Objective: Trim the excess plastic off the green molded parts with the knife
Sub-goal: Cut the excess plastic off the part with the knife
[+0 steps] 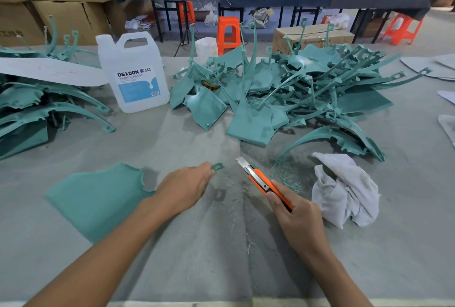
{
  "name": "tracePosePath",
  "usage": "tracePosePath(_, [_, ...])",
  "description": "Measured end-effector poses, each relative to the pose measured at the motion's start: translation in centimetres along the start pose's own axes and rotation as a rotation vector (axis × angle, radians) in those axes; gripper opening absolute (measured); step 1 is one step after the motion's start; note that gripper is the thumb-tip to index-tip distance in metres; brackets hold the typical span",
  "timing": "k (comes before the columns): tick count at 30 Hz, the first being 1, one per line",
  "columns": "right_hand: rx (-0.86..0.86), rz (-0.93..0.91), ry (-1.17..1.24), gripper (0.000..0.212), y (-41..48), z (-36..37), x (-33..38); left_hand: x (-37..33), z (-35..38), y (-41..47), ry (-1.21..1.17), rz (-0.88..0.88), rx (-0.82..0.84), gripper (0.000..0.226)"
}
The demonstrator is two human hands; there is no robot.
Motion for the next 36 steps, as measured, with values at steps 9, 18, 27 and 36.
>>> tracePosePath(9, [-0.020,0.012,0.144,0.038,-0.1,-0.5,-0.4,-1.3,-2.9,1.1,-0.401,-0.120,-0.300,0.029])
tracePosePath(18, [0.055,0.018,0.180,0.029,-0.2,-0.2,-0.5,4.8,-8.7,-8.1,-0.281,-0.372,-0.622,0.023])
tracePosePath(27, [0.022,0.009,0.152,0.027,-0.3,-0.5,-0.1,8.3,-6.3,-17.8,-0.173,-0.511,-0.107,0.044])
tracePosePath(36, [-0.055,0.054,0.226,0.025,-0.1,-1.0,-1.1,2.1,-1.7,-12.2,-0.070,-0.395,0.053,0.130])
Point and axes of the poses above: each hand's wrist, its own y-axis towards the middle knuckle, its own z-axis out of the palm, x = y × z, the point moved 7 cm from there along y, towards the middle knuckle, and after that the axes turned 15 degrees about z, right-handed, at the moved point
